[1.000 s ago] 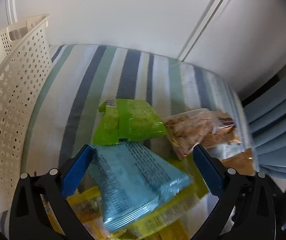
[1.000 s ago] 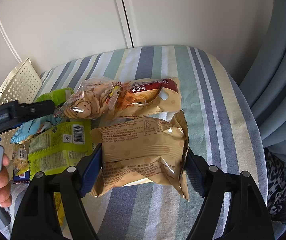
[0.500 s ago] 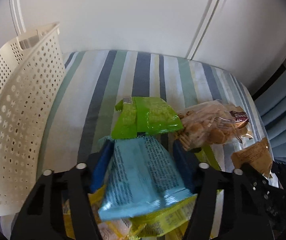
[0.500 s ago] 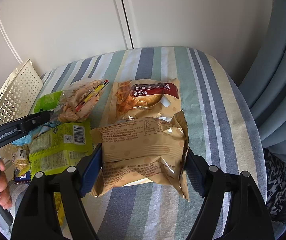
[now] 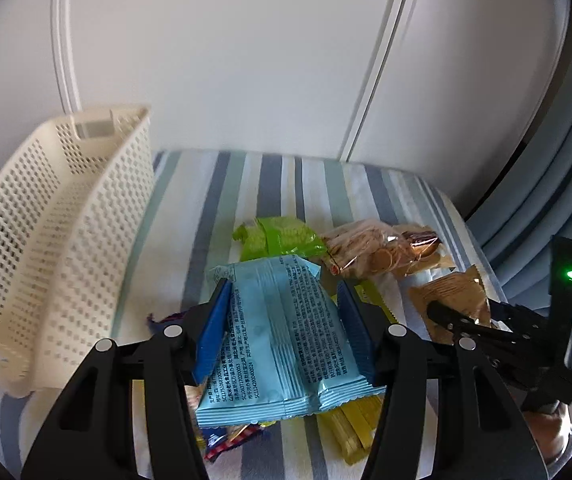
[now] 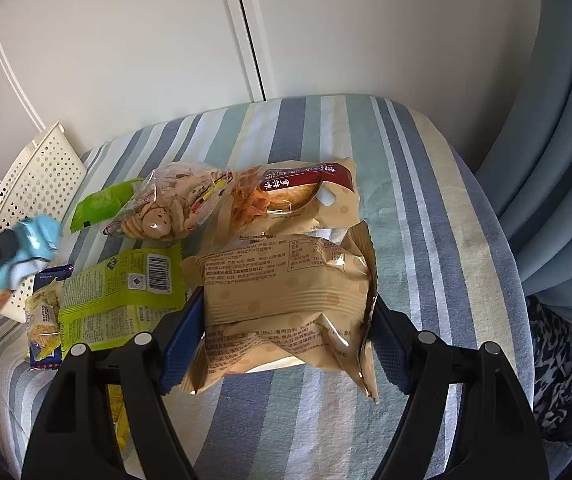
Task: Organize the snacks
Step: 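Lift the light blue packet with the left gripper and drop it into the basket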
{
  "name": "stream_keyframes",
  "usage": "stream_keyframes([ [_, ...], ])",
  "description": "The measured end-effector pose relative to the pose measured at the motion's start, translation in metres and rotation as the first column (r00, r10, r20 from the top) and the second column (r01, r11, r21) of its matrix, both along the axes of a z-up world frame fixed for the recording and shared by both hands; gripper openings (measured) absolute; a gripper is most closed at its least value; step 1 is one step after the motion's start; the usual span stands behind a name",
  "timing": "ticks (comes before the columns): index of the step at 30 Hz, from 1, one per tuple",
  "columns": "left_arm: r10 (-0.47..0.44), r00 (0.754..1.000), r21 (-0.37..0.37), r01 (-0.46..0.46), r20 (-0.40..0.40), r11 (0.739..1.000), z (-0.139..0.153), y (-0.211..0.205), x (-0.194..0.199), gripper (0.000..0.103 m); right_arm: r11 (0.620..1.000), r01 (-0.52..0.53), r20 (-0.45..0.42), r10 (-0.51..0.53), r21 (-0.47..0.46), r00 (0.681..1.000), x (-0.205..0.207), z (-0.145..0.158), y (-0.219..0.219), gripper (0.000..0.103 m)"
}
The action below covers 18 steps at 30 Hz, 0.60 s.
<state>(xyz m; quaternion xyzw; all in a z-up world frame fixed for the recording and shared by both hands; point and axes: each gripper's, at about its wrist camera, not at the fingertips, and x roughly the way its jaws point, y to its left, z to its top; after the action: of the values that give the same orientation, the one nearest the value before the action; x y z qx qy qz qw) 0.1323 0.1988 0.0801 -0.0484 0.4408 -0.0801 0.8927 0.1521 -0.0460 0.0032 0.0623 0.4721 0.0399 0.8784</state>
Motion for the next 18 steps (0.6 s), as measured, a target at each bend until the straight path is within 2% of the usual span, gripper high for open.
stream_keyframes([
  [7, 0.052, 0.994, 0.038, -0.056, 0.093, 0.998, 0.029, 0.017, -0.017, 0.056, 1.000, 0.000, -0.001, 0.000, -0.003, 1.000, 0.000, -0.001, 0.001, 0.076],
  [12, 0.133, 0.982, 0.025, -0.138, 0.136, 0.990, 0.047, 0.058, -0.018, 0.056, 1.000, 0.001, -0.004, -0.001, -0.006, 1.000, 0.001, -0.002, 0.001, 0.076],
  [18, 0.244, 0.960, 0.013, -0.248, 0.138, 0.969, 0.049, 0.111, -0.011, 0.056, 1.000, 0.009, -0.012, -0.009, -0.008, 1.000, 0.003, -0.005, 0.000, 0.076],
])
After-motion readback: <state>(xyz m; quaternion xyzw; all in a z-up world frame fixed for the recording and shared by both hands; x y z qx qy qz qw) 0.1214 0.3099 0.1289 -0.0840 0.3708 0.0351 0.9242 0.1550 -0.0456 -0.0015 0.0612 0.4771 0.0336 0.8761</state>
